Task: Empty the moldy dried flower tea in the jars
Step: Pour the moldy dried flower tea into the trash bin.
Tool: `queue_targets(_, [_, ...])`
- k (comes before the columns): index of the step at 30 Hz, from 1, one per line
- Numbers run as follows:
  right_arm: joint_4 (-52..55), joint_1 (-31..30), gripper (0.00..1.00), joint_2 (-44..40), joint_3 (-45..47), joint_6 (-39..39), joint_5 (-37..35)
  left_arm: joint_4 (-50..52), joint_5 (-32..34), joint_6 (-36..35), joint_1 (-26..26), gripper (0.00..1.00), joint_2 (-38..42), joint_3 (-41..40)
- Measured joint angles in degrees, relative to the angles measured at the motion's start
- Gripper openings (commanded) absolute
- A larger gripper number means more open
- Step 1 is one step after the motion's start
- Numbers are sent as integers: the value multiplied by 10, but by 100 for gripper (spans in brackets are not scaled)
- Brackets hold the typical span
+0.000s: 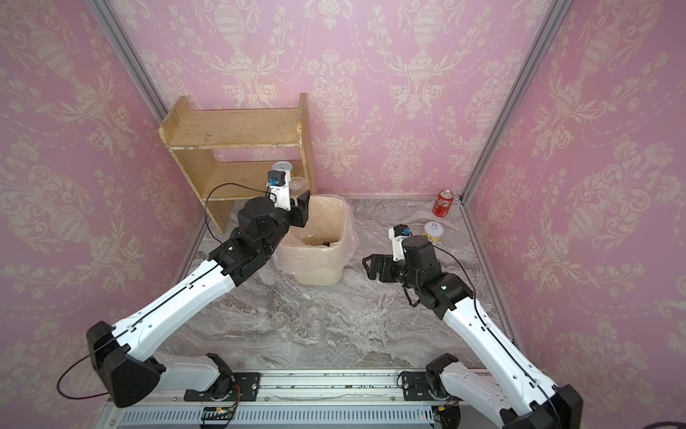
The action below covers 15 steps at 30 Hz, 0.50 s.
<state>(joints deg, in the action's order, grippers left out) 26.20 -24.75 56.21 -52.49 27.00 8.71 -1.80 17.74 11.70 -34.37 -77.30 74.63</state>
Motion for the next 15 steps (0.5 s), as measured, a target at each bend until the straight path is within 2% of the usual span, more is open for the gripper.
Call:
queue_targets(3, [0,0,96,0,0,0,2,-16,-31,89,78,19,12,-37])
queue_targets(5, [0,0,96,0,0,0,5,-12,-36,116,99,19,12,-49])
queue_targets(8, [0,0,97,0,0,0,5,-7,-39,111,73,20,11,-47])
queue_targets(12, [0,0,97,0,0,1,7,-6,-30,57,28,21,10,-36])
queue_targets(15, [0,0,97,2,0,1,9,-7,-30,48,23,22,10,-31])
